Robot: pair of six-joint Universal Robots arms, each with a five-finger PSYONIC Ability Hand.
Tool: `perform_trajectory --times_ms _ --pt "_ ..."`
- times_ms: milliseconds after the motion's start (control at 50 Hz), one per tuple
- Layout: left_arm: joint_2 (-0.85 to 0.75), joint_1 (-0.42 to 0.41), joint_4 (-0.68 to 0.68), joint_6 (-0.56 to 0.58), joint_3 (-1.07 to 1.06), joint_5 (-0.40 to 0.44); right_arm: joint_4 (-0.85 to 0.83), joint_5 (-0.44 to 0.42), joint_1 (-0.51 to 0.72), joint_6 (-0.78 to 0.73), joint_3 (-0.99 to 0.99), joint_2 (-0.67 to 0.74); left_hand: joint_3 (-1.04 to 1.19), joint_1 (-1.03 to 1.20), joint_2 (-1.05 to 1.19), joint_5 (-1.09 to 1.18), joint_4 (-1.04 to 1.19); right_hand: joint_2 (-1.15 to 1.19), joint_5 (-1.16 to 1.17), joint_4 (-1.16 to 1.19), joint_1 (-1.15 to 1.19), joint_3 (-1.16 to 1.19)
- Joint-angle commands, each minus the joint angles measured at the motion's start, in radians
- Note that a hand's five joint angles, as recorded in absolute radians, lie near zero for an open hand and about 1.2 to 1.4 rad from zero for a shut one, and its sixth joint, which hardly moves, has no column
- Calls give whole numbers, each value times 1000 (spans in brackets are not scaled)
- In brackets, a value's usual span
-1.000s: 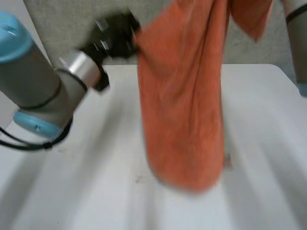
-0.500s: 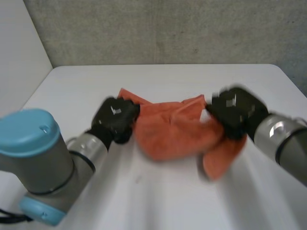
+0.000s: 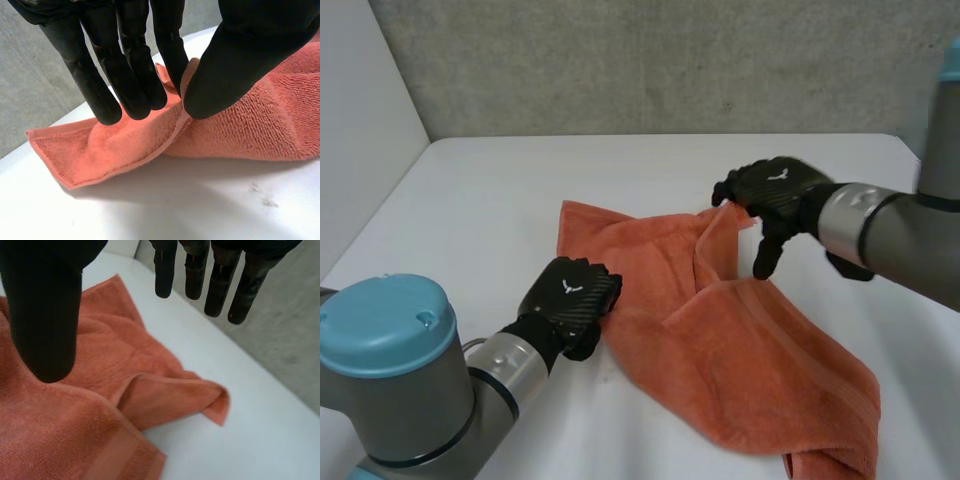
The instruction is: Fold the laundry
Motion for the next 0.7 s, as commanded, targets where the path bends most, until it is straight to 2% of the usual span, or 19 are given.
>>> perform_trajectory --times_ms 20,280,420,480,520,580,600,620,700 --pt "1 4 0 -1 -9 0 31 27 58 -16 -130 214 206 266 201 262 205 240 222 223 271 224" --pt "-2 13 1 -1 -7 2 20 34 105 -19 -132 338 206 266 201 262 205 408 390 391 439 392" --pt "-2 27 4 -1 -4 2 -8 69 111 -22 -127 349 206 266 201 262 205 777 759 760 808 761" --pt "-2 39 9 -1 2 2 -12 81 112 -22 -127 343 206 266 201 262 205 1078 1060 1062 1109 1062" --pt "-2 45 13 -1 5 2 -14 86 112 -22 -127 338 206 266 201 262 205 1079 1061 1062 1110 1063" --pt "-7 54 18 -1 17 2 -23 90 106 -22 -122 317 29 88 24 84 27 1079 1061 1062 1110 1063" --pt "-10 57 18 -1 22 2 -21 90 103 -22 -119 305 -68 -9 -73 -12 -70 1079 1061 1062 1110 1063" --pt "-14 65 22 -1 31 2 -23 90 97 -21 -107 270 -299 -239 -304 -243 -301 1079 1061 1062 1110 1063" --pt "-49 92 36 -1 59 2 -24 89 94 -21 -59 184 -605 -546 -610 -549 -607 1079 1061 1062 1110 1063"
